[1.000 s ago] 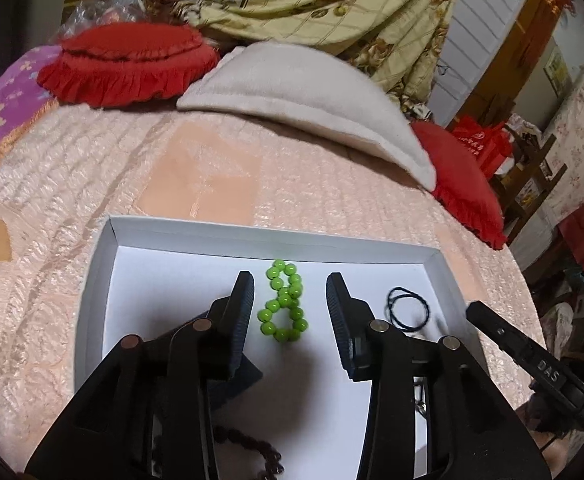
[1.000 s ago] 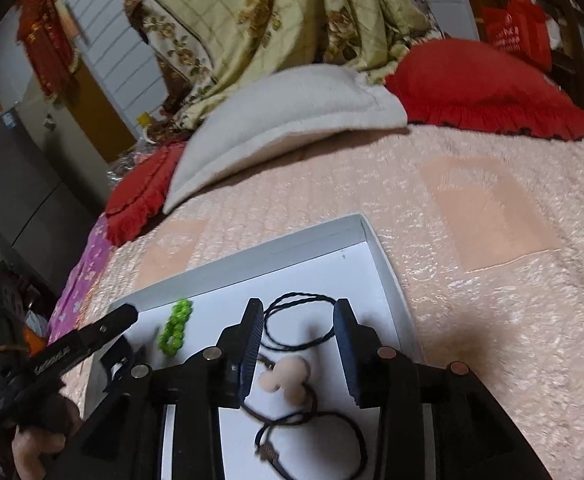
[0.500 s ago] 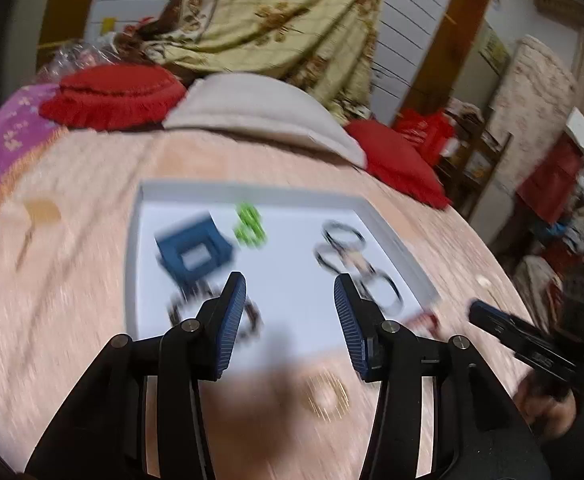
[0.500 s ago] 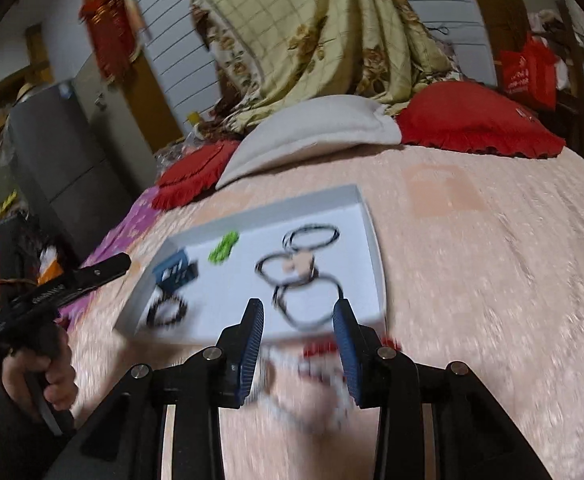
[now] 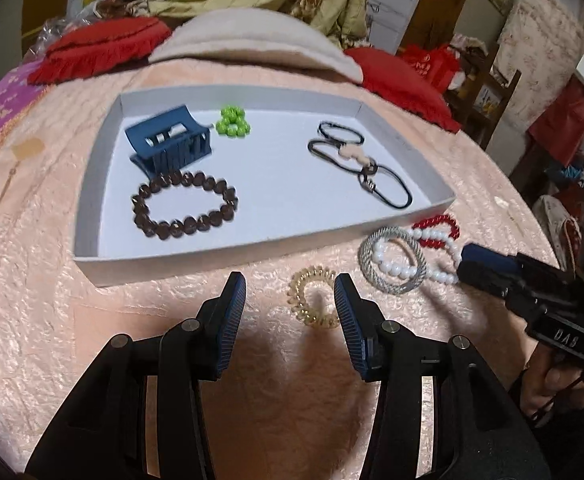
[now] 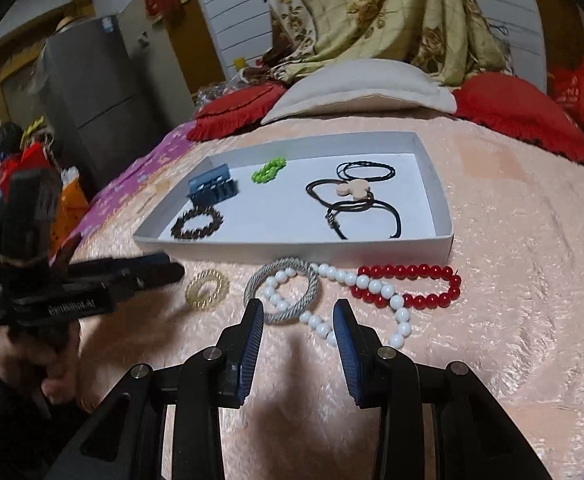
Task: Organize jewelry
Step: 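Move both open grippers back out of the tray, then grasp the gold coil hair tie with the left gripper while the right grasps the silver mesh bangle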
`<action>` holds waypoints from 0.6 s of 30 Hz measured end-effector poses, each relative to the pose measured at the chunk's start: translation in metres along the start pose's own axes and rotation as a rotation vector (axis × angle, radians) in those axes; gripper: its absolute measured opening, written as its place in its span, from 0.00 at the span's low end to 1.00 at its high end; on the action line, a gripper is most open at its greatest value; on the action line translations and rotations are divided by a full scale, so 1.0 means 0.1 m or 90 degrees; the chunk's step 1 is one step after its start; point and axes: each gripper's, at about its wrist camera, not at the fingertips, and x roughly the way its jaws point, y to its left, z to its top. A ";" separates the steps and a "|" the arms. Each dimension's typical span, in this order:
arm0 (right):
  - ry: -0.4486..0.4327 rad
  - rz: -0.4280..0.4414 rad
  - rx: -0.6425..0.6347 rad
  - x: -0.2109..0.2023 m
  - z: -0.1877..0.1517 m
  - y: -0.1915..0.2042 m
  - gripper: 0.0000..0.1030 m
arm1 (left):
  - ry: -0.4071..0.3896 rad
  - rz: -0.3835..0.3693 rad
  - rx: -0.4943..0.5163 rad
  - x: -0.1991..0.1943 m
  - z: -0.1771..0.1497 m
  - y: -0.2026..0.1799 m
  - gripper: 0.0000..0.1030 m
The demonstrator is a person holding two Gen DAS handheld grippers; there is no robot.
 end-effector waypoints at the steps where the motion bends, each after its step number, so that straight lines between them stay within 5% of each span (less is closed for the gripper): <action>1: 0.000 0.001 0.007 0.03 0.01 -0.02 0.33 | 0.004 -0.002 0.004 0.01 -0.01 -0.02 0.44; 12: 0.013 -0.001 0.041 0.28 0.13 -0.11 0.31 | 0.016 0.034 0.037 0.14 -0.04 -0.09 0.42; 18: 0.038 0.011 0.039 0.44 0.13 -0.05 0.26 | 0.024 0.052 0.085 0.22 -0.04 -0.23 0.29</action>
